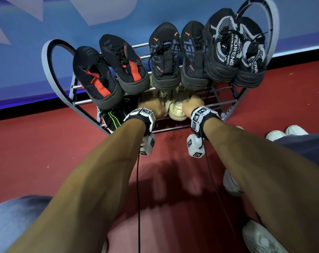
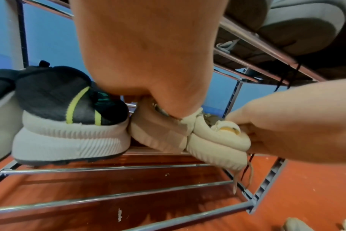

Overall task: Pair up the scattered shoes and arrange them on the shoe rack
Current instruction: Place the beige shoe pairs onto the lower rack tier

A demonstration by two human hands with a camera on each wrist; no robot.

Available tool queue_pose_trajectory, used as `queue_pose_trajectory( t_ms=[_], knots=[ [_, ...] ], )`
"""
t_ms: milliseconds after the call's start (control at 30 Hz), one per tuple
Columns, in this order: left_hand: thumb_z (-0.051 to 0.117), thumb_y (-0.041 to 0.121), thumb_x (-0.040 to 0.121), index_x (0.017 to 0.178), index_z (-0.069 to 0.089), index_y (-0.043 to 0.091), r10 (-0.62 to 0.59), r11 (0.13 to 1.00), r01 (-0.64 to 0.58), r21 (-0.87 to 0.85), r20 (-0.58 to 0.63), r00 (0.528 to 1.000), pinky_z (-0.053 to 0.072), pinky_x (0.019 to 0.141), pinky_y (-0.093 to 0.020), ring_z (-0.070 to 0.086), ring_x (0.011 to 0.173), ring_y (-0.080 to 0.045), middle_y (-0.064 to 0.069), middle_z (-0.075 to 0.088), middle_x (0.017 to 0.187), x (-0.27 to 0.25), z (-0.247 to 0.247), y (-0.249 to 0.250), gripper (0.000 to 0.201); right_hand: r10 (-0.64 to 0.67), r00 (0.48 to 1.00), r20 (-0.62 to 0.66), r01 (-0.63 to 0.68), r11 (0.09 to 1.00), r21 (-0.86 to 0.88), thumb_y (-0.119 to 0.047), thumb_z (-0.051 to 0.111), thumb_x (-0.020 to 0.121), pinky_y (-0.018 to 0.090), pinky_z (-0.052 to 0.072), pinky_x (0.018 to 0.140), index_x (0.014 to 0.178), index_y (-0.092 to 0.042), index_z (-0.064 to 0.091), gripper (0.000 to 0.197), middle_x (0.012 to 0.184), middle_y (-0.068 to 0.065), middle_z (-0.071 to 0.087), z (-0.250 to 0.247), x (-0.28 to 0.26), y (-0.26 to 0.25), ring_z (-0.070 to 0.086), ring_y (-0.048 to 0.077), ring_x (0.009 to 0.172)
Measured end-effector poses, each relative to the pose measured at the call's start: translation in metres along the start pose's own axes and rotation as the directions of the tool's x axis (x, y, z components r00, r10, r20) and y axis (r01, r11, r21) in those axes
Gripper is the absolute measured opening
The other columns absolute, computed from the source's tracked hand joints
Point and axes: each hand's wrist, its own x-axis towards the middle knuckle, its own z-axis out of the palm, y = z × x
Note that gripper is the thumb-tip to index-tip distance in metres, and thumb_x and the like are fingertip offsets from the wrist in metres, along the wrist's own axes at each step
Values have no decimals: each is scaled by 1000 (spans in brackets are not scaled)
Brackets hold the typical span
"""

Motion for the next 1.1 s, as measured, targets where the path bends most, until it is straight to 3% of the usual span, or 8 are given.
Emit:
queue_pose_trajectory(
  t_ms=[133,333,500,600,733,833,933,1100],
  knots=[
    [51,34,98,126,60,7,-1,1000,-1,-11,-218,976,49,94,-41,61,115,-38,-18,65,125,-3,-1,2,39,-10,997,-79,10,1000,-3,-24,55,93,41,50,93,116,-8,62,29,117,18,65,-1,1,6,60,40,110],
    [54,16,94,122,65,3,-28,978,-27,-209,-258,966,45,102,-38,58,120,-39,-19,65,128,-4,-7,-5,32,53,987,-155,-23,982,187,-17,58,94,32,46,70,109,-1,68,24,112,22,67,7,-5,5,67,40,98],
    [53,25,99,128,59,8,8,993,-30,-111,-195,981,46,101,-38,57,122,-36,-16,62,132,-5,-13,-1,34,58,991,-119,-42,990,132,-20,55,94,34,48,78,118,-11,68,28,115,21,67,8,-2,7,63,40,105],
    [55,38,96,134,54,9,-15,997,8,-81,-88,996,50,98,-40,59,121,-37,-16,61,133,-7,-14,6,48,40,997,-73,-35,997,66,-22,50,97,39,50,92,121,-9,65,31,120,19,66,3,-3,4,58,40,114],
    [53,55,93,126,63,6,-52,993,55,-107,32,998,53,99,-39,62,119,-36,-18,65,129,-25,-18,17,59,24,1000,15,-23,998,-60,-30,47,98,38,39,105,123,-7,62,37,128,19,62,-11,-19,-10,54,38,120],
    [48,56,96,137,52,9,-60,996,57,-68,-49,997,47,104,-45,54,126,-39,-18,55,139,-50,-26,21,62,18,999,29,-14,990,-143,-43,49,92,40,39,105,124,-10,62,48,135,20,55,-18,-37,-20,48,40,126],
    [51,60,93,131,59,6,-46,999,46,-6,-57,997,50,101,-46,57,123,-38,-17,59,135,-88,-47,23,66,2,997,79,13,980,-197,-59,45,87,36,44,98,119,-14,64,59,128,16,59,-30,-65,-31,54,37,121],
    [57,31,91,108,66,8,-35,997,48,52,-227,973,51,81,-40,67,104,-39,-15,70,114,-166,-105,21,31,-100,967,236,172,936,-308,-32,51,99,32,44,100,128,-6,61,41,133,13,61,-69,-118,-66,57,30,125]
  ],
)
